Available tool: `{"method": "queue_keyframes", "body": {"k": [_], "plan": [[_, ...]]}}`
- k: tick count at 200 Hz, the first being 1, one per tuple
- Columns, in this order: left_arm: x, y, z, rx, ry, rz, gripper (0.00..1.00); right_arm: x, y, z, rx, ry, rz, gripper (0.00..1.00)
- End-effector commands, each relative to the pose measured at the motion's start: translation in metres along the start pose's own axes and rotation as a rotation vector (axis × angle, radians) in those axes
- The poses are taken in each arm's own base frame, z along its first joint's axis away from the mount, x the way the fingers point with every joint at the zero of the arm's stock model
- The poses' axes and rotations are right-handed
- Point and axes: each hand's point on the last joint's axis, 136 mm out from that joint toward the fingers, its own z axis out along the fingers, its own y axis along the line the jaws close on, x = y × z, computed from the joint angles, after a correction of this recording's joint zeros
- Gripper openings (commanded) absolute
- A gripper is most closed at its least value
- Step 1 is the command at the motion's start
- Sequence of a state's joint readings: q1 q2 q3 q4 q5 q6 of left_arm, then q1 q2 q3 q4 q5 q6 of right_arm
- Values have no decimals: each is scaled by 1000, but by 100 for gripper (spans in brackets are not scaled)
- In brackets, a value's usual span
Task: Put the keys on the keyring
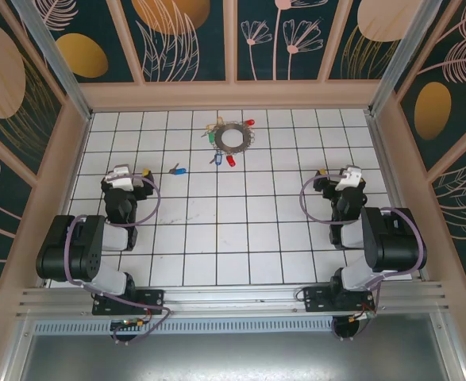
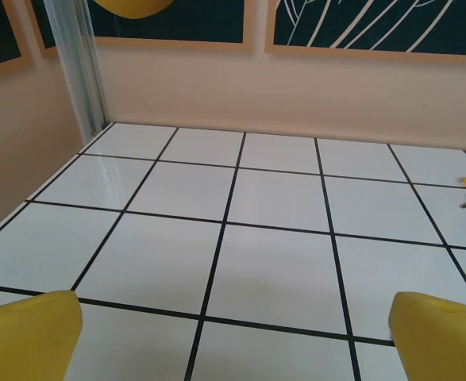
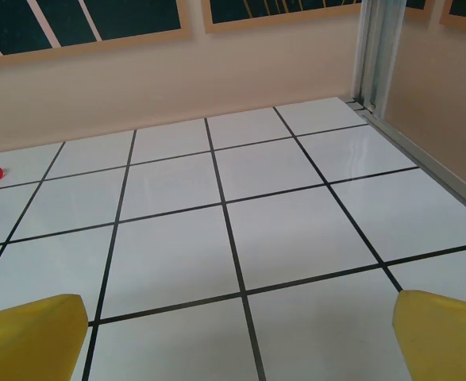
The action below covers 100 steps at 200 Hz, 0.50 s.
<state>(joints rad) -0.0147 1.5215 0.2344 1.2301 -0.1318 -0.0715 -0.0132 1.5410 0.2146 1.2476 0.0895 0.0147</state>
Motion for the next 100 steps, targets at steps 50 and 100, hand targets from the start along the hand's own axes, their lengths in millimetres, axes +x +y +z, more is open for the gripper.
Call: {"method": "queue_keyframes", "body": {"k": [50, 100], "plan": [[-11, 3, 1, -10, -42, -10, 99, -9, 0, 1, 6, -32, 20, 99], [-12, 2, 0, -9, -46, -10, 99, -8, 0, 1, 7, -31, 20, 99]]}}
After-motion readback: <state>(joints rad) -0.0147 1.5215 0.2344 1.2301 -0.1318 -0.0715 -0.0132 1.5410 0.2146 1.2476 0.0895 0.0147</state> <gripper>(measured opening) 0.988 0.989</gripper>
